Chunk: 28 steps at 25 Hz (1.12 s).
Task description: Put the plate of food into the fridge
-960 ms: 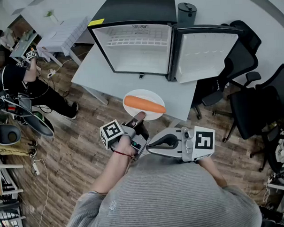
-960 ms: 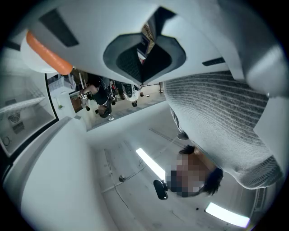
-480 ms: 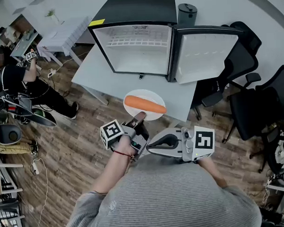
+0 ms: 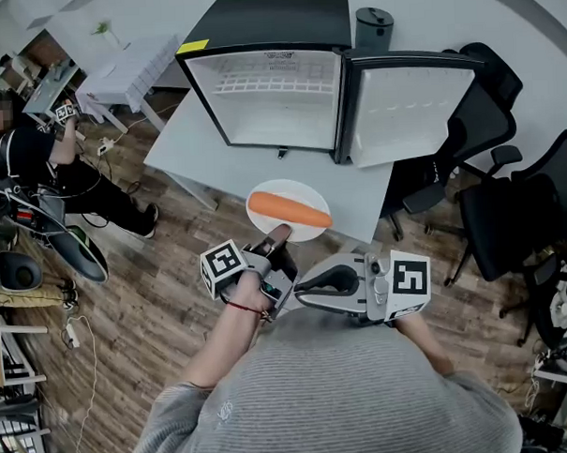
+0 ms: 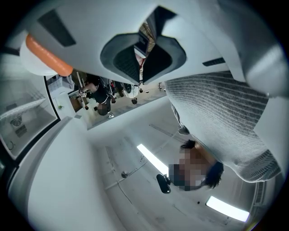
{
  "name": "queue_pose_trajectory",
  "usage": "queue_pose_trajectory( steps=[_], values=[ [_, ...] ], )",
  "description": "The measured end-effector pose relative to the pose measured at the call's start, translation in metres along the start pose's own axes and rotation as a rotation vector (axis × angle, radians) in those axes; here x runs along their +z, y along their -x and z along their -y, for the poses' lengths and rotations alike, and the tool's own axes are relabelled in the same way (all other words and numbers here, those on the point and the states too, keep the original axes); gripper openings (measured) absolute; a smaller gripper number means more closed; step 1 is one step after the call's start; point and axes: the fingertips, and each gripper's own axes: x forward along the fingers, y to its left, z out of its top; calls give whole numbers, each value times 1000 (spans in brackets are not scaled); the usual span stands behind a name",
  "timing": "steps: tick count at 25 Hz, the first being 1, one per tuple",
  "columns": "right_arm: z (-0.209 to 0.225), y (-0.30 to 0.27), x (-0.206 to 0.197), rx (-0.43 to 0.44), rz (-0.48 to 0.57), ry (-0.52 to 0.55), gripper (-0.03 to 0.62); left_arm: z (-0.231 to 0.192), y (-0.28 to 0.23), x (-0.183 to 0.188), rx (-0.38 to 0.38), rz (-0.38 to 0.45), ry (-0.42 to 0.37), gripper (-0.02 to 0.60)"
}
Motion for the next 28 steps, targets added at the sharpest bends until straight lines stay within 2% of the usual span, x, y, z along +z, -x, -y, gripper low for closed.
queue_pose_trajectory(
  steps=[14,28],
  values=[
    [-4,10,-2,-15,-6,15,15,1,-2,-7,-7,2,-20,29],
    [-6,14,-4,-20,-11,8,15,2,-1,-11,-5,8,-8,28]
  ],
)
